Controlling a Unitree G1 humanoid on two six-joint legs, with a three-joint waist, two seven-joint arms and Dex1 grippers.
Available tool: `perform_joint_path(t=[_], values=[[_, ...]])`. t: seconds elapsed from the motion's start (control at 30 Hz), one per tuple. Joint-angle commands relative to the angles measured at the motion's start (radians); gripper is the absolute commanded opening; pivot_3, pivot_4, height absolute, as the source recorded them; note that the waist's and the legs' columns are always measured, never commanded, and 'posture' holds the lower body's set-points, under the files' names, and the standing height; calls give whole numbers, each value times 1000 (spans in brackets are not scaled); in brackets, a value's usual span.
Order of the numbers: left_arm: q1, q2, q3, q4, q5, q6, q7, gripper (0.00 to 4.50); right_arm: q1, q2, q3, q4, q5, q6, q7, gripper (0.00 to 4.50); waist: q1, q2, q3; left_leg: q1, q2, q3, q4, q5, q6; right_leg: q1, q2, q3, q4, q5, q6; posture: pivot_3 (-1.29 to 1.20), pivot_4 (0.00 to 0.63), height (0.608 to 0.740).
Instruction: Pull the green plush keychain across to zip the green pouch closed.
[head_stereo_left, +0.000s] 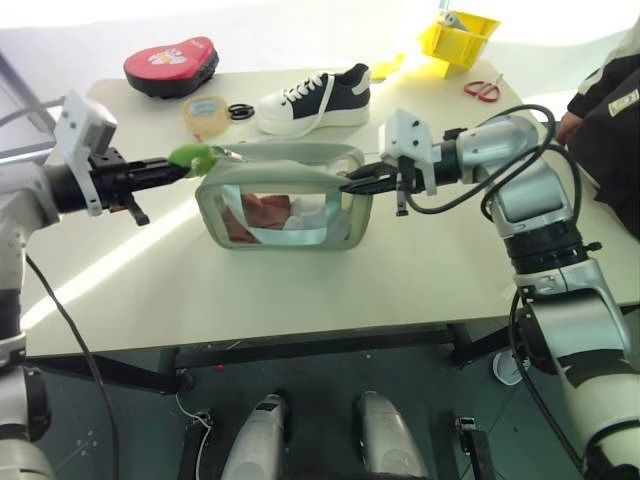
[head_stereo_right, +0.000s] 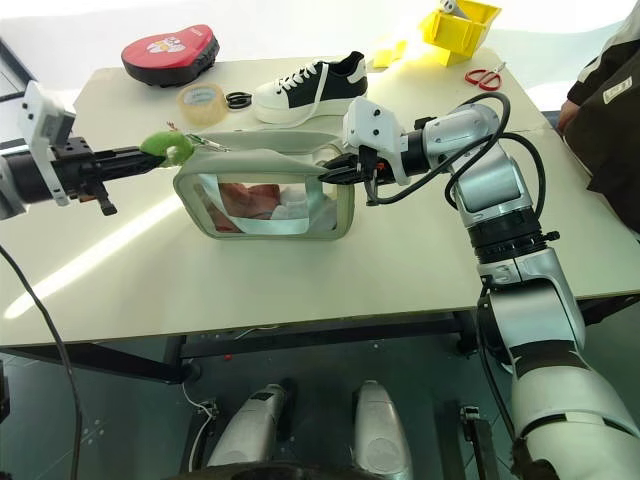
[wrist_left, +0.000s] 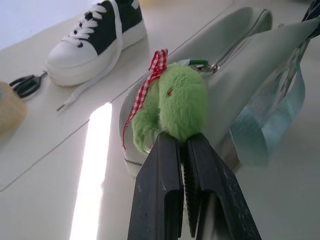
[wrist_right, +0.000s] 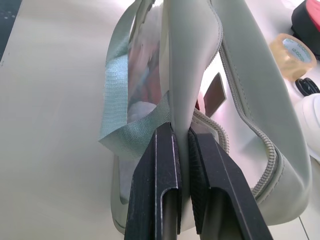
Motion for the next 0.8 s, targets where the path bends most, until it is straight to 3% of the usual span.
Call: perform_joint_path(t=[0.03, 0.23, 0.67, 0.7, 0.73, 0.8], values=[[-67, -2, -22, -52, 7, -28, -20, 22, -8, 1, -27, -32, 20, -19, -5, 0, 0, 0, 0, 0, 0, 0, 0, 0, 0, 0, 0, 0, 0, 0, 0, 0, 150, 740], [-120, -43, -113, -56, 72, -104, -43, 22, -10, 1, -28, -12, 16, -40, -6, 0, 0, 0, 0, 0, 0, 0, 0, 0, 0, 0, 0, 0, 0, 0, 0, 0, 150, 740], [-150, -105, -187, 60, 185, -237, -87, 22, 2, -15, -34, -91, 20, 20, -26, 0, -1, 0, 0, 0, 0, 0, 1, 0, 0, 0, 0, 0, 1, 0, 0, 0, 150, 740], [-150, -105, -185, 62, 180, -232, -97, 664, 2, -17, -34, -91, 19, 22, -27, 0, -1, 0, 0, 0, 0, 0, 1, 0, 0, 0, 0, 0, 1, 0, 0, 0, 150, 740], [-152, -104, -183, 65, 176, -227, -105, 911, 1, -18, -34, -88, 18, 21, -27, 0, -1, 0, 0, 0, 0, 0, 1, 0, 0, 0, 0, 0, 1, 0, 0, 0, 150, 740], [-167, -101, -167, 66, 167, -208, -106, 1867, 3, -21, -35, -85, 18, 19, -25, 0, -1, 0, 0, 0, 0, 0, 1, 0, 0, 0, 0, 0, 1, 0, 0, 0, 150, 740]])
